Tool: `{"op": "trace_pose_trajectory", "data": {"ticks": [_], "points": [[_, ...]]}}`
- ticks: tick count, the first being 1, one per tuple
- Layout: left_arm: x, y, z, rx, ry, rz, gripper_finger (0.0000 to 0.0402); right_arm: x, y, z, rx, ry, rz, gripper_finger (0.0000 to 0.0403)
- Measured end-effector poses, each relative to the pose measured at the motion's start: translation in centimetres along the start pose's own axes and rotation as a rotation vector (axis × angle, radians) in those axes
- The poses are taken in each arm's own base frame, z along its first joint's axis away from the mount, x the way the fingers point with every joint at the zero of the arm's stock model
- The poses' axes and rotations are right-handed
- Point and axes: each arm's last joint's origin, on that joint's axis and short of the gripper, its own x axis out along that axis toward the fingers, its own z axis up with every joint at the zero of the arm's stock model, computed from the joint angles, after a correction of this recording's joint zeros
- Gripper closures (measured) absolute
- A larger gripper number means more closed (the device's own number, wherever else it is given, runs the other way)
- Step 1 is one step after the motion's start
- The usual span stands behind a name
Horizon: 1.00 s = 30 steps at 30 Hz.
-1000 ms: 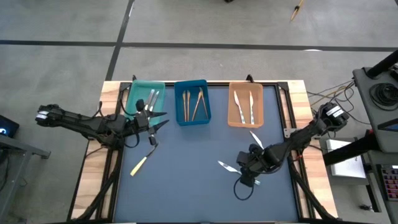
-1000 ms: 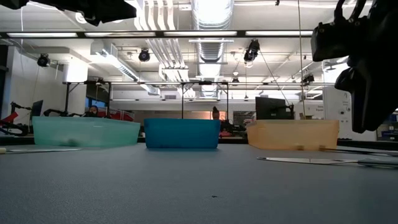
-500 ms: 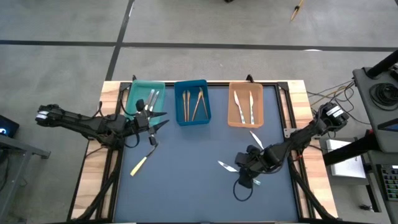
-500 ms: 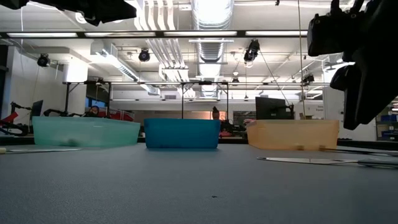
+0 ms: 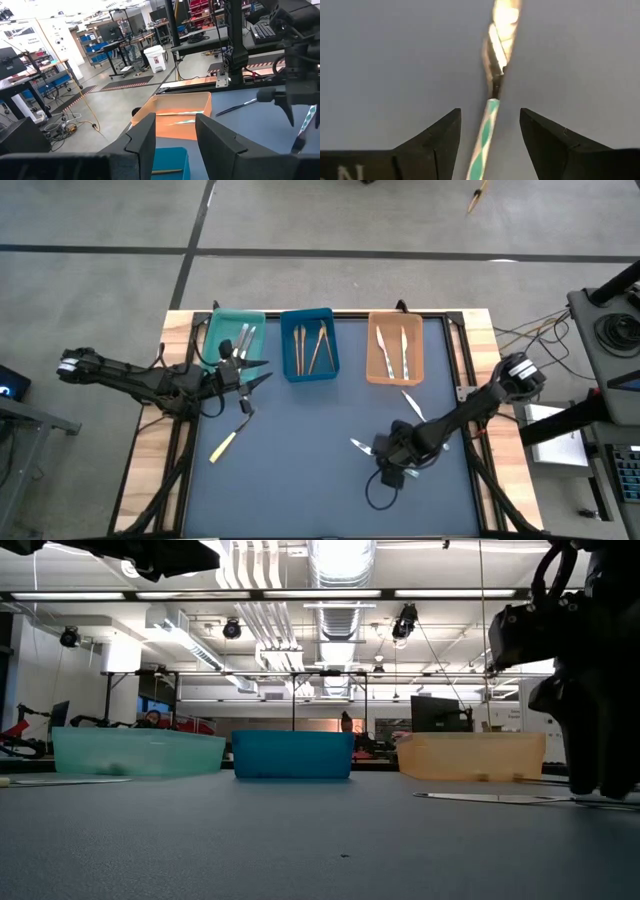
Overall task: Sort silverware by color (type)
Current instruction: Put the white patterned table knife into the orange bin
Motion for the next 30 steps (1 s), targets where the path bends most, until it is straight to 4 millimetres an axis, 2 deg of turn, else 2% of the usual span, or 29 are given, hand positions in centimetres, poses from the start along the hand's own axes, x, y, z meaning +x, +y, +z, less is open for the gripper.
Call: {"op": "trace_pose_trajectory", "data": {"ticks": [12, 30], "points": [[0.0, 0.0, 0.0, 0.000, 0.001, 0.000, 0.0280, 1.4, 0.5, 0.2, -0.021, 0.046, -0.014, 0.0213], [0.0, 0.0, 0.0, 0.000, 0.001, 0.000, 0.0280, 1.5, 0.3, 0.2, -0.003, 0.014, -0.064, 0.0283]]}}
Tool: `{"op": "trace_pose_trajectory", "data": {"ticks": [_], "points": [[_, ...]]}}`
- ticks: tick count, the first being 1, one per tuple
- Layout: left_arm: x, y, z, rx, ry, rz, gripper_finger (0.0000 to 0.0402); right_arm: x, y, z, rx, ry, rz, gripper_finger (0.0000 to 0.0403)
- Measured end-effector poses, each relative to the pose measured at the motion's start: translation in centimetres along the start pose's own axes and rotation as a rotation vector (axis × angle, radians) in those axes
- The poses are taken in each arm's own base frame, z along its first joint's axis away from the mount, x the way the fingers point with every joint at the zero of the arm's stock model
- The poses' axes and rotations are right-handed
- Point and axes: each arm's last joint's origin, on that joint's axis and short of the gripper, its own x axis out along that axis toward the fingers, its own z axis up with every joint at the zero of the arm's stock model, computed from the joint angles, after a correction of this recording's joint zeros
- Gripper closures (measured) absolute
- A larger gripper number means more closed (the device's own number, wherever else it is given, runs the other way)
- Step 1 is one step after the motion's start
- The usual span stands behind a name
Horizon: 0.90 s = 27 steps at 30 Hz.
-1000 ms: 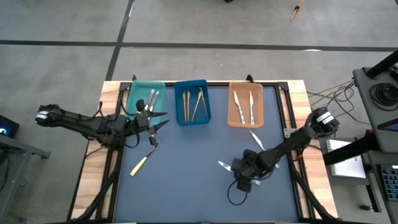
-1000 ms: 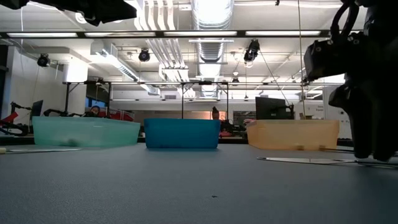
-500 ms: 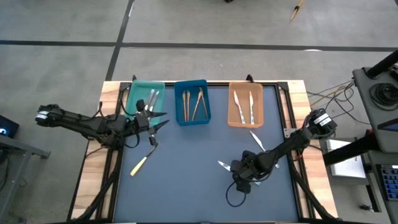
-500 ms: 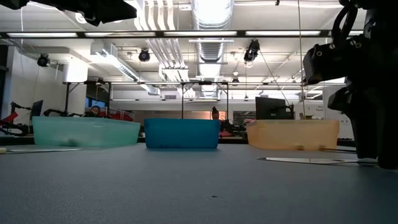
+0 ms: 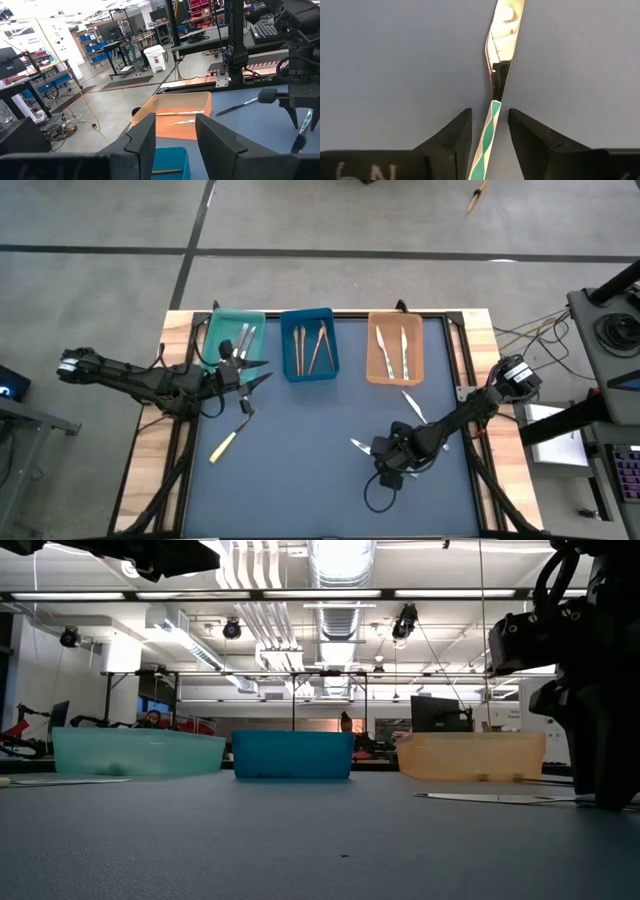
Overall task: Sort silverware by color (type)
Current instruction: Put the white patterned table knife into the orange bin
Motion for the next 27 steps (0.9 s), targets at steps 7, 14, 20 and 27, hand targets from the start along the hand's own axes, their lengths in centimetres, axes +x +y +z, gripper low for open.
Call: {"op": "trace_pose_trajectory", "data": {"ticks": [7, 14, 20, 27], "points": [[0.00, -0.01, 0.00, 0.000, 0.000, 0.000, 0.0280, 0.04, -0.06, 0.05, -0.001, -0.016, -0.015, 0.0291], [0.00, -0.01, 0.00, 0.000, 0.000, 0.000, 0.0280, 0.06, -0.07, 0.15, 0.001, -0.032, -0.023, 0.0332], [0.00, 0.00, 0.00, 0.000, 0.000, 0.000, 0.0280, 0.07, -0.08, 0.20, 0.001, -0.037, -0.024, 0.0373], [0.00, 0.00, 0.00, 0.000, 0.000, 0.000, 0.0280, 0.07, -0.07, 0.20, 0.002, -0.034, -0.019, 0.0388]]}}
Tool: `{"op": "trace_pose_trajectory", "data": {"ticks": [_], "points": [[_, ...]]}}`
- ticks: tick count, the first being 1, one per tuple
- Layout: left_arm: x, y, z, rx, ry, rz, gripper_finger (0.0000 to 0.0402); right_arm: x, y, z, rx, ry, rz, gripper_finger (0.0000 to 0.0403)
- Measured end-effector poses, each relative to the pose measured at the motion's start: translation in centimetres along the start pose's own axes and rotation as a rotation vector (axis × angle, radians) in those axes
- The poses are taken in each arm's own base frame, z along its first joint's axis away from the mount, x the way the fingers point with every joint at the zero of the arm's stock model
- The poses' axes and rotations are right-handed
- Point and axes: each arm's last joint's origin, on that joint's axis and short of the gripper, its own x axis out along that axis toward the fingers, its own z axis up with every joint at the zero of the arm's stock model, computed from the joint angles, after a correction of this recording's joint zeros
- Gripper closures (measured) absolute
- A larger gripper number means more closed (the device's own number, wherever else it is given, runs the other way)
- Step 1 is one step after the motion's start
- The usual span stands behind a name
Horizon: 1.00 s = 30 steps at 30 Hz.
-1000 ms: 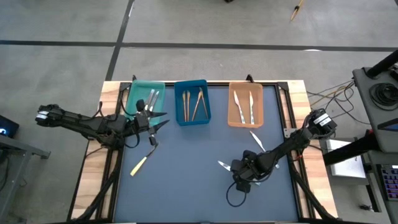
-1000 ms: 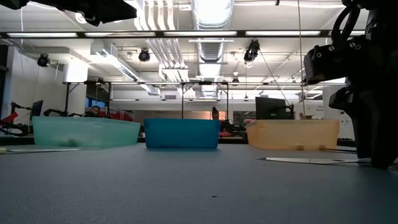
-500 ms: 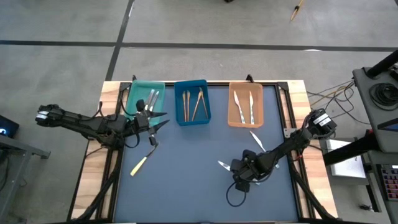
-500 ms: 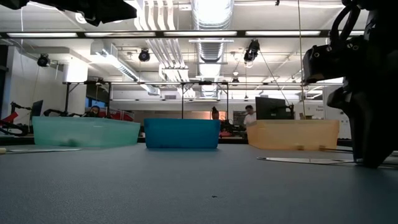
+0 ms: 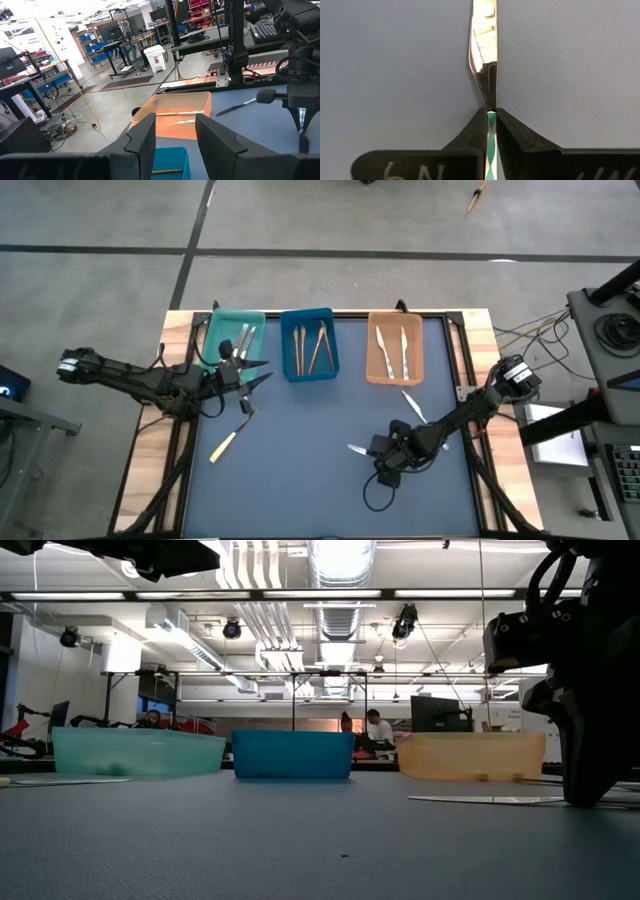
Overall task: Sort silverware by color (type)
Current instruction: Put the white patterned table knife into the orange bin
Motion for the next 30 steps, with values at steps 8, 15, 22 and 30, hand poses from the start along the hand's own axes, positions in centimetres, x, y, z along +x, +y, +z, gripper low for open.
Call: {"op": "trace_pose_trajectory", "data": {"ticks": [8, 15, 22, 30], "points": [[0.0, 0.0, 0.0, 0.000, 0.000, 0.000, 0.0280, -0.7, -0.1, 0.1, 0.005, -0.010, 0.023, 0.0389], [0.0, 0.0, 0.0, 0.000, 0.000, 0.000, 0.0280, -2.0, -1.0, 1.3, 0.065, -0.059, 0.058, 0.0390], [0.0, 0.0, 0.0, 0.000, 0.000, 0.000, 0.0280, -2.1, -2.0, 3.7, 0.111, -0.162, 0.119, 0.0390], [0.0, 0.0, 0.0, 0.000, 0.000, 0.000, 0.0280, -2.2, -3.1, 5.9, 0.115, -0.272, 0.153, 0.0390]]}}
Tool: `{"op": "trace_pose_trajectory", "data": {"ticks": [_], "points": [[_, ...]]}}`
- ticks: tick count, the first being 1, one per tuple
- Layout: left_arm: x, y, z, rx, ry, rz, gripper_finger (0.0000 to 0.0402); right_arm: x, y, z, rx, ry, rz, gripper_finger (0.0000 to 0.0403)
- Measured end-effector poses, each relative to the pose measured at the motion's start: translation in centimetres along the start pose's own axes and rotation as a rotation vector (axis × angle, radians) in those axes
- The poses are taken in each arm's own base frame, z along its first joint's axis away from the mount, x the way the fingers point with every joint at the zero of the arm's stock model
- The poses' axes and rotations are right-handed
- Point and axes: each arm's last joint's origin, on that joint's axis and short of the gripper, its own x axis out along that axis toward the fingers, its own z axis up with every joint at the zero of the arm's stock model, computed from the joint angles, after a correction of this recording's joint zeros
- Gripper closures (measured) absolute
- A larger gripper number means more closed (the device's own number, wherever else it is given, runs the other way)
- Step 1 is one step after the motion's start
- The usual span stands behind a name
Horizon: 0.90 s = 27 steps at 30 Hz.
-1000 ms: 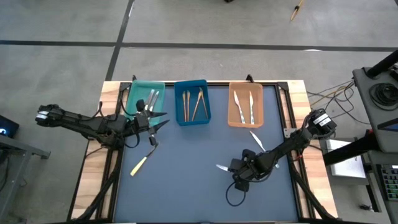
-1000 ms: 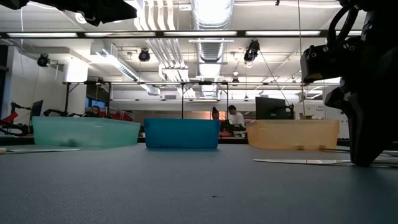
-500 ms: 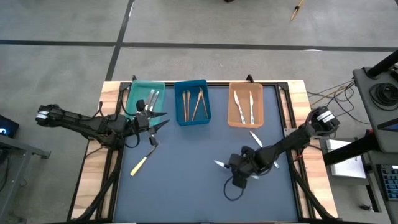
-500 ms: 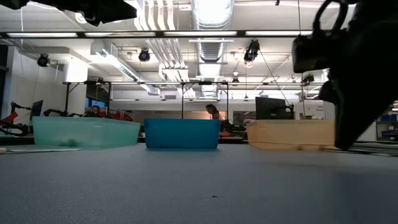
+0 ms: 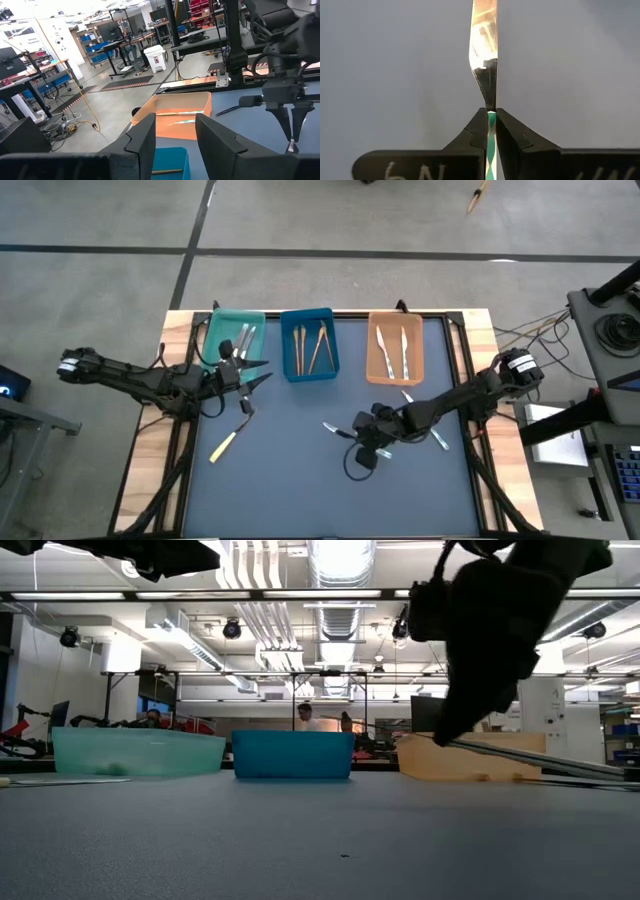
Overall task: Sort silverware by color (type)
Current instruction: Put the white patterned table knife into the orange bin
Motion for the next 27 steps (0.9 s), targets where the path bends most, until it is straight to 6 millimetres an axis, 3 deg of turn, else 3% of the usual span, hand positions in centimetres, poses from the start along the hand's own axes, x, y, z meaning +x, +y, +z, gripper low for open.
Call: {"op": "trace_pose_trajectory", "data": {"ticks": [14, 18, 27], "points": [[0.0, 0.0, 0.0, -0.001, -0.001, 0.000, 0.0280, -0.2, -3.0, 5.6, -0.029, -0.208, -0.047, 0.0390], [0.0, 0.0, 0.0, -0.001, -0.002, 0.001, 0.0280, -1.4, -3.4, 8.3, -0.056, -0.270, -0.066, 0.0390], [0.0, 0.0, 0.0, -0.001, -0.002, 0.001, 0.0280, -5.2, -6.2, 13.1, 0.048, -0.277, -0.320, 0.0390]]}}
